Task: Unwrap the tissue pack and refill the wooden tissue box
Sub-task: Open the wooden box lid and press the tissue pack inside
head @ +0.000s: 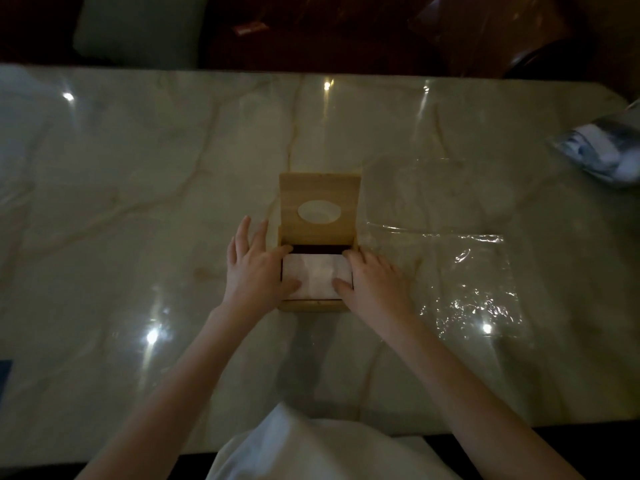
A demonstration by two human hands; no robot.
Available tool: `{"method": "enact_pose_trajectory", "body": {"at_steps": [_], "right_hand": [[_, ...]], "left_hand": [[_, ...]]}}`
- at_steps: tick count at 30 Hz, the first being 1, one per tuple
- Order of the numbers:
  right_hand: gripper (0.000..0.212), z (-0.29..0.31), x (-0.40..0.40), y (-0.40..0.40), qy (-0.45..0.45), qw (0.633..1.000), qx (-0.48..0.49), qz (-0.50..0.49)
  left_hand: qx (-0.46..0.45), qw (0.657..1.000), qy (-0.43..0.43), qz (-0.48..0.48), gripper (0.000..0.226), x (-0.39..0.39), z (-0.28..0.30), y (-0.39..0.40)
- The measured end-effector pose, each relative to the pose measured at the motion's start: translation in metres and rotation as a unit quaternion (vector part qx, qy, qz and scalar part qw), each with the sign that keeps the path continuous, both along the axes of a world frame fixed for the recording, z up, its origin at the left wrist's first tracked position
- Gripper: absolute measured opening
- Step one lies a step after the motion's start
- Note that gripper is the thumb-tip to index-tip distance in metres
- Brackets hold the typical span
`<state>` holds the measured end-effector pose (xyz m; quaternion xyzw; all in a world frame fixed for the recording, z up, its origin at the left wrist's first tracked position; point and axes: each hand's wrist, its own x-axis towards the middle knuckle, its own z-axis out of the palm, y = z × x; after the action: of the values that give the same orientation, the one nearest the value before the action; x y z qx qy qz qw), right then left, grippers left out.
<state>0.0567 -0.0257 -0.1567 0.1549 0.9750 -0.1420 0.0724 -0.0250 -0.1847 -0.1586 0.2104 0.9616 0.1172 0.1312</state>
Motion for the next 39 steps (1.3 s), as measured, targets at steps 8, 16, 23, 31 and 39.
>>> {"method": "enact_pose_trajectory", "body": {"at_steps": [8, 16, 23, 31, 39], "right_hand": [[0.048, 0.0, -0.008, 0.009, -0.062, 0.997, -0.03, 0.016], [0.067, -0.008, -0.021, 0.005, -0.103, 0.994, -0.023, -0.005], [0.061, -0.015, -0.016, 0.002, -0.012, 1.0, -0.017, -0.02], [0.056, -0.017, -0.018, 0.004, -0.004, 0.999, -0.029, -0.019], [0.047, -0.012, -0.001, 0.001, 0.05, 0.997, -0.05, -0.019]], "left_hand": [[-0.071, 0.994, -0.054, -0.059, 0.059, -0.012, 0.001, 0.007], [-0.041, 0.999, -0.004, -0.036, 0.056, -0.001, -0.007, 0.012], [0.059, 0.995, 0.074, 0.014, 0.054, 0.009, -0.018, 0.014], [0.05, 0.996, 0.076, 0.013, 0.052, 0.003, -0.022, 0.015], [0.031, 0.993, 0.111, -0.029, 0.04, 0.01, -0.017, 0.0]]}}
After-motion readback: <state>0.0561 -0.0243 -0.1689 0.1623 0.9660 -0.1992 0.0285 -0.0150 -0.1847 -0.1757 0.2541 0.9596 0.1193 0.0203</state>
